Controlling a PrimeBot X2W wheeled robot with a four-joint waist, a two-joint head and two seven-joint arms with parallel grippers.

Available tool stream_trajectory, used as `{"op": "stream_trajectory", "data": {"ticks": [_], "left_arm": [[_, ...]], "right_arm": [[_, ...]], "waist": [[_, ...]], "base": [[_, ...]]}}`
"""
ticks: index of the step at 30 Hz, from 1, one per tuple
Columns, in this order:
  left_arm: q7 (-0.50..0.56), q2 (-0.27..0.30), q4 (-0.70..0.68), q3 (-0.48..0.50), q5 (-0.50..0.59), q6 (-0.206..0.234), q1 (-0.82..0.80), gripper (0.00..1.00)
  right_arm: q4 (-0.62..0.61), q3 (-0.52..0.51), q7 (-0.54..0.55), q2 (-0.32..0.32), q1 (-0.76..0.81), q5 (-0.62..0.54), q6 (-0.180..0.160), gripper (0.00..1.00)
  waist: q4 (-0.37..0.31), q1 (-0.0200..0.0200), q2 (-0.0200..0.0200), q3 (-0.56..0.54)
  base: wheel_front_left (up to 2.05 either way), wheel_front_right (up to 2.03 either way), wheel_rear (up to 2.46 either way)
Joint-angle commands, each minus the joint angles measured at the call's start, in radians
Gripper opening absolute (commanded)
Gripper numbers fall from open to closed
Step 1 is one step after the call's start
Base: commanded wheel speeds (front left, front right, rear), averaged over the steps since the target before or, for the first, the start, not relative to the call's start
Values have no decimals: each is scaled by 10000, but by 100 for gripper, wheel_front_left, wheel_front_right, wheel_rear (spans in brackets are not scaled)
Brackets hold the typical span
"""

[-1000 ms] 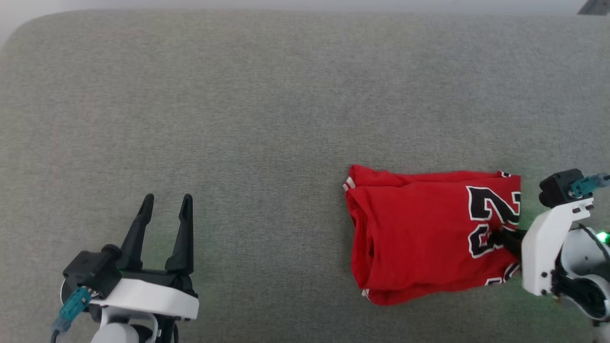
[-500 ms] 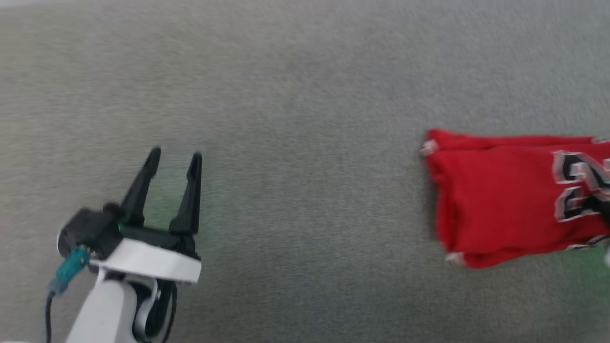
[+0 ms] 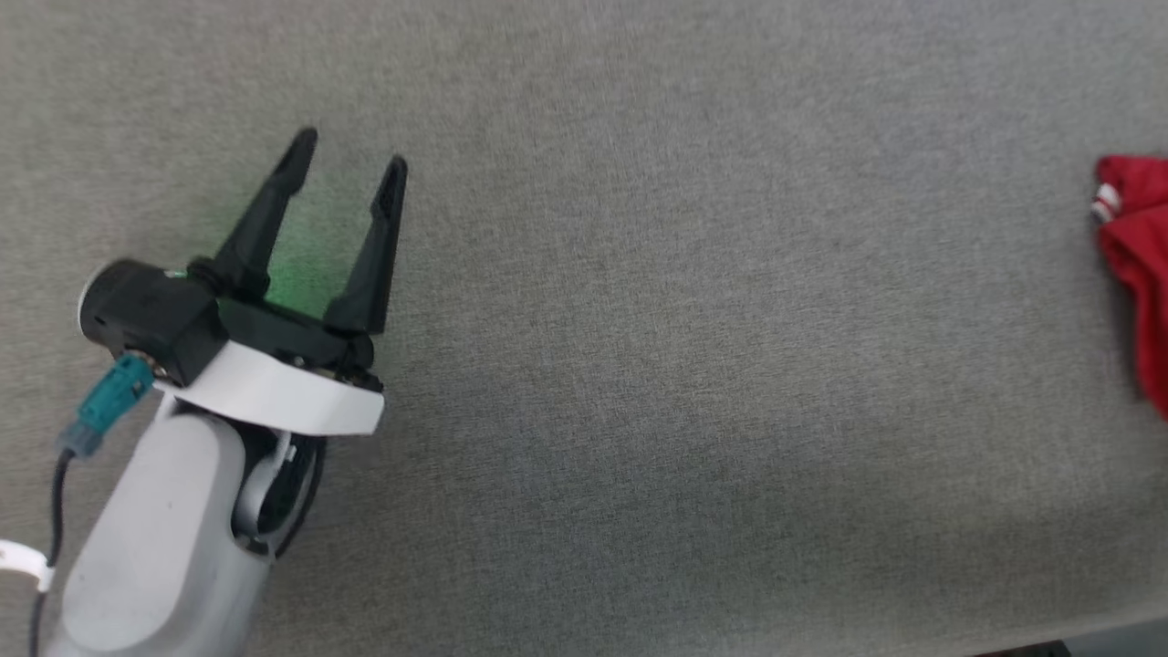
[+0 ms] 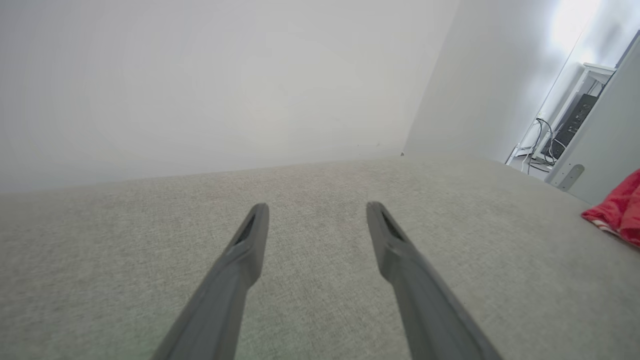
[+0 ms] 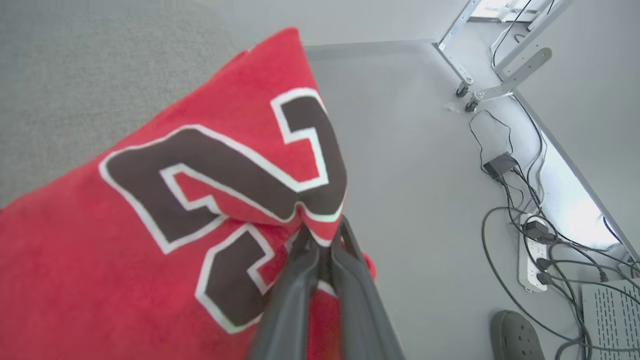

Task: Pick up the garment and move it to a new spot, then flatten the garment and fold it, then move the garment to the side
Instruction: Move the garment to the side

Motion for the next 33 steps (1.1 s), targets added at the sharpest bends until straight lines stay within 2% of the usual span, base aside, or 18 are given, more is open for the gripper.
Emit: {"op": "stream_trajectory", "data": {"ticks": [1, 7, 13, 14, 15, 16, 21, 24, 27, 30, 33], "left_arm": [[-48, 79, -3, -50, -50, 10, -206, 100], [-48, 342, -5, -184, -79, 10, -563, 100], [-48, 379, 52, -221, -79, 10, -628, 100], [-48, 357, 65, -207, -68, 10, -615, 100], [-48, 333, 82, -193, -58, 10, -583, 100], [-48, 296, 105, -178, -51, 10, -536, 100], [-48, 123, 239, -98, 61, 10, -261, 100], [-48, -41, 349, 58, 84, 10, -37, 100], [-48, -256, 504, 215, 113, 10, 289, 100], [-48, -436, 704, 384, 103, 10, 690, 100], [-48, -640, 953, 479, 87, 10, 1140, 100]], "right_arm": [[245, -102, -254, 132, -369, -194, -27, 0], [1868, -612, -1135, 197, -1604, -1638, -27, 0], [3346, -960, -1842, 384, -2467, -2350, -27, 0], [3518, -922, -1918, 416, -2544, -2392, -27, 20], [3662, -905, -2001, 406, -2598, -2487, -27, 57], [3833, -847, -2002, 390, -2635, -2596, -27, 100], [4097, -599, -2207, 397, -2760, -2800, -27, 100], [4028, -204, -2390, 609, -2740, -2656, -27, 100], [3713, 560, -2676, 861, -2535, -2367, -27, 100], [3263, 1702, -2882, 1228, -2179, -1706, -27, 100], [2727, 2923, -3153, 1289, -1617, -1106, -27, 100]], "waist": [[-64, 0, 0, 272], [-37, 0, 0, 564], [39, 0, 0, 565], [41, 0, 0, 529], [40, 0, 0, 468], [43, 0, 0, 387], [71, 0, 0, -65], [98, 0, 0, -514], [217, 0, 0, -1029], [380, 0, 0, -1575], [593, 0, 0, -2187]], "base": [[0, 0, 0], [0, 0, 0], [0, 0, 0], [0, 0, 0], [0, 0, 0], [0, 0, 0], [0, 0, 0], [0, 0, 0], [0, 0, 0], [0, 0, 0], [0, 0, 0]]}}
